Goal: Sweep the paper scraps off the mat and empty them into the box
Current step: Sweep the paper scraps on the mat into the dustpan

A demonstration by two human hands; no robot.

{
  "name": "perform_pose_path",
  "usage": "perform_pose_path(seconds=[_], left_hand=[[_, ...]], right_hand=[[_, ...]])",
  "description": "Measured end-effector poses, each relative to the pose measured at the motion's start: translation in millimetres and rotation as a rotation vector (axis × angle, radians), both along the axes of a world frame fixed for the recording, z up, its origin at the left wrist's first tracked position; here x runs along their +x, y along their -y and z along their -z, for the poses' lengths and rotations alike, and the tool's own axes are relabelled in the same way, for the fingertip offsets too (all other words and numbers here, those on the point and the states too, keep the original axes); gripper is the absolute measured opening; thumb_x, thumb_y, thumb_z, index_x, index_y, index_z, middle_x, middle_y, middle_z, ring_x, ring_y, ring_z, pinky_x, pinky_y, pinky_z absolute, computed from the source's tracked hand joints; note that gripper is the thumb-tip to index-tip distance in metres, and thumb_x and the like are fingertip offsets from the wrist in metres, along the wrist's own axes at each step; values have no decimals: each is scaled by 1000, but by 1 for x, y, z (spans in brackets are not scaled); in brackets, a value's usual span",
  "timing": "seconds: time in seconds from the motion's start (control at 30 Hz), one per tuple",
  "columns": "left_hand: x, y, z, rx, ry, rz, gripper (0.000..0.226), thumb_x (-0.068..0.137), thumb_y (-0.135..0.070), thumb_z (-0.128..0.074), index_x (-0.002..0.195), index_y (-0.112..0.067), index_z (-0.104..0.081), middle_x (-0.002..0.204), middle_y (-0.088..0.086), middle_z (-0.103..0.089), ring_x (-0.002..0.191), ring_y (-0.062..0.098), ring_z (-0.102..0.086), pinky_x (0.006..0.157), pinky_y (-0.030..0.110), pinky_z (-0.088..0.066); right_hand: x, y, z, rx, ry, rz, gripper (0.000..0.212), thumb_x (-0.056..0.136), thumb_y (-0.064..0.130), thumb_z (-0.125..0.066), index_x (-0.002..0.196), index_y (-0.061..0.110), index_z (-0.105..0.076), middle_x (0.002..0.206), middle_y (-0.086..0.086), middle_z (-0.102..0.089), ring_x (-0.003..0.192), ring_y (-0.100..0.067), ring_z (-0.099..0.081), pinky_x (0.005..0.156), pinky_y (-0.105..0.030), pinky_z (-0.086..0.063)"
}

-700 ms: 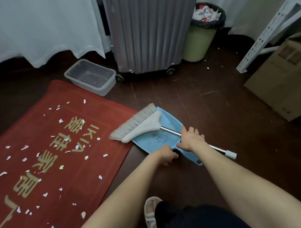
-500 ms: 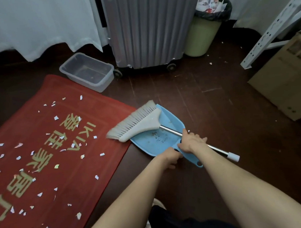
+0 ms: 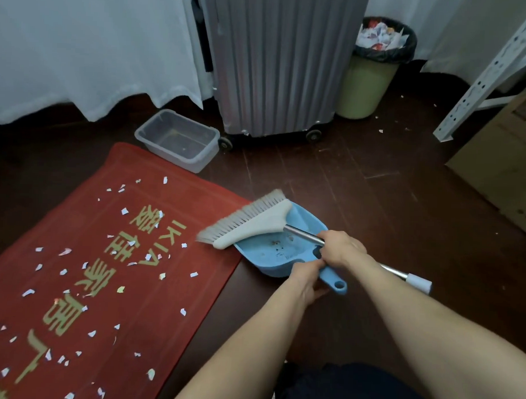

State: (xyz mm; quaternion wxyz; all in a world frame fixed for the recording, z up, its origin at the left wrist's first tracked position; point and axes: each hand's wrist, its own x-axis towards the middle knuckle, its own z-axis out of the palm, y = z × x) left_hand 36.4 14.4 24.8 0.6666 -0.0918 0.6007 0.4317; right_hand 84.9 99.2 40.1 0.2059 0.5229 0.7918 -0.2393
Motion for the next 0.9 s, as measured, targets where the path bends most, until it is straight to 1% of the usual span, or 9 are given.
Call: perform_pose_path(seconds=[0.07, 0.2, 0.3, 0.4, 0.5, 0.6, 0.67, 0.77, 0.9], left_hand=[[-6, 6, -11, 18, 14, -84, 6, 94, -10, -57, 90, -12, -53, 76, 5, -59, 64, 15, -57, 42, 28, -51], [-22, 28, -34, 34, 51, -189, 2, 98, -5, -49, 97, -5, -47, 79, 12, -52, 67, 20, -52, 58, 35, -49], [-45, 49, -47, 55, -25, -180, 10, 101, -7, -42, 110, -3, -44, 80, 13, -50, 67, 20, -53, 45, 32, -54], [-84, 74, -60, 51, -200, -109, 21, 102, -9, -37, 116, 2, -49, 74, 9, -50, 60, 16, -49, 37, 24, -48], [-135, 107, -77, 33, -441, -19, 15, 101, -5, -35, 92, -3, -47, 67, 7, -45, 53, 14, -41, 39, 20, -36], [-187, 151, -98, -27, -633, 88, 11, 101, -7, -39, 91, -5, -45, 65, 8, -47, 47, 12, -42, 31, 13, -32], [-217, 182, -115, -72, -691, 152, 14, 100, -8, -41, 87, -5, -46, 62, 8, -48, 35, 9, -43, 30, 13, -31], [-254, 232, -144, -156, -780, 245, 23, 97, -7, -43, 75, -3, -47, 53, 7, -49, 29, 9, -41, 31, 14, -30], [-295, 295, -170, -212, -801, 281, 13, 97, -9, -44, 89, -4, -53, 60, 5, -52, 38, 10, -45, 35, 17, -35]], right_hand=[[-6, 1, -12, 15, -32, -2, 25, 87, 19, -54, 110, 27, -62, 118, -5, -65, 108, -29, -63, 77, -31, -45], [-25, 5, -41, 72, -108, -26, 38, 89, 13, -45, 119, 30, -62, 122, -5, -64, 111, -29, -62, 86, -37, -50], [-45, 11, -64, 91, -195, -34, 37, 90, 15, -48, 121, 30, -61, 121, -6, -63, 109, -29, -62, 83, -36, -50], [-68, 22, -82, 95, -293, -51, 30, 90, 19, -51, 118, 26, -62, 117, -7, -65, 106, -30, -61, 79, -33, -46], [-94, 37, -93, 92, -357, -81, 34, 94, 18, -50, 127, 20, -59, 121, -11, -63, 112, -32, -59, 80, -33, -45], [-120, 57, -100, 55, -404, -117, 36, 90, 6, -47, 124, 10, -60, 117, -16, -64, 110, -35, -60, 74, -28, -41], [-139, 70, -101, 24, -416, -128, 33, 88, 2, -48, 117, 6, -62, 110, -18, -66, 101, -35, -63, 70, -27, -39], [-169, 96, -98, -130, -506, -66, 26, 89, -5, -46, 110, 1, -59, 84, -16, -60, 61, -26, -55, 50, -30, -43], [-201, 141, -100, -464, -680, 117, 43, 92, -14, -35, 126, 10, -46, 68, -9, -49, 48, -15, -44, 33, -19, -38]])
